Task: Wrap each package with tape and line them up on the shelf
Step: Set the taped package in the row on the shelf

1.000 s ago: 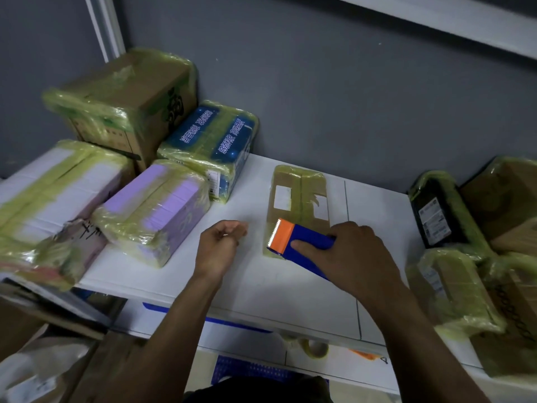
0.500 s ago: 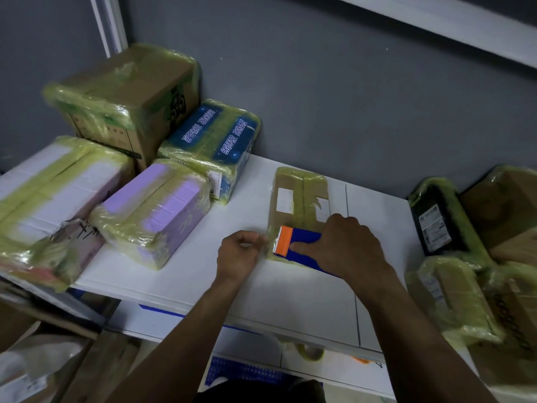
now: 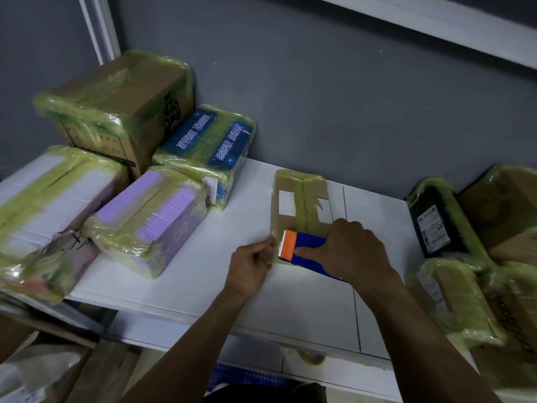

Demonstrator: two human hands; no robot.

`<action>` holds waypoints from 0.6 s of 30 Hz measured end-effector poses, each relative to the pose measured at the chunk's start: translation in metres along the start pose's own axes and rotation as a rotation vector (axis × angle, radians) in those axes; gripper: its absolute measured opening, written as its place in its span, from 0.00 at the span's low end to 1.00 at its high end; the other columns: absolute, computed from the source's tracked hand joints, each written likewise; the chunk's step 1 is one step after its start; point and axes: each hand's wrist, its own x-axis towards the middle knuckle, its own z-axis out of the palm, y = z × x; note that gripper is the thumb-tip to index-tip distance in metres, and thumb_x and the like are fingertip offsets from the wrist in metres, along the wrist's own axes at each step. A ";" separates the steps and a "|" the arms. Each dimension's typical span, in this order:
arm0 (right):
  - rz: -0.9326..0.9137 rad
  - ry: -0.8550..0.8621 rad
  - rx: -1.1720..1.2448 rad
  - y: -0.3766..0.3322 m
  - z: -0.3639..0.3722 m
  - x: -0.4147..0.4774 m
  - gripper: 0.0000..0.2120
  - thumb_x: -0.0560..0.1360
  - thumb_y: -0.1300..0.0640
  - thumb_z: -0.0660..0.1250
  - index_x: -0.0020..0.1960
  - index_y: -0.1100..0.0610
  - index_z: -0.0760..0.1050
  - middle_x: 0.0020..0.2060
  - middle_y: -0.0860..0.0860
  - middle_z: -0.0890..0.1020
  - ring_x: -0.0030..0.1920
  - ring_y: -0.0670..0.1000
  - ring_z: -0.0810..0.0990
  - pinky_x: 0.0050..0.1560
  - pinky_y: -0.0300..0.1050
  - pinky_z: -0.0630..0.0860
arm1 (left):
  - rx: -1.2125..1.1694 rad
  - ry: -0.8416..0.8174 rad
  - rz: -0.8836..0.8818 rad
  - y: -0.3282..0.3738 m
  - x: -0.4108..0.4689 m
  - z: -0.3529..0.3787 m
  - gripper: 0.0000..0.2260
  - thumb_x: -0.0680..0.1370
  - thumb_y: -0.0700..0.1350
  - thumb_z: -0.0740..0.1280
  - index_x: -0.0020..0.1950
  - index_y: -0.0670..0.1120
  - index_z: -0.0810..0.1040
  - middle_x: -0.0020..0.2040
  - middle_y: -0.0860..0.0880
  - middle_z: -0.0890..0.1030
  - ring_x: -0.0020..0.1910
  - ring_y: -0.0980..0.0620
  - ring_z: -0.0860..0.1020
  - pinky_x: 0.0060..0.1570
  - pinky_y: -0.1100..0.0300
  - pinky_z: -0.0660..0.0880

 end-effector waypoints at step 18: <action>-0.026 0.007 0.106 0.038 0.002 -0.005 0.34 0.68 0.25 0.70 0.58 0.53 0.78 0.52 0.49 0.85 0.49 0.51 0.84 0.44 0.41 0.77 | 0.483 -0.293 0.422 0.019 0.051 -0.028 0.27 0.72 0.57 0.76 0.68 0.48 0.79 0.69 0.55 0.78 0.65 0.53 0.79 0.66 0.56 0.76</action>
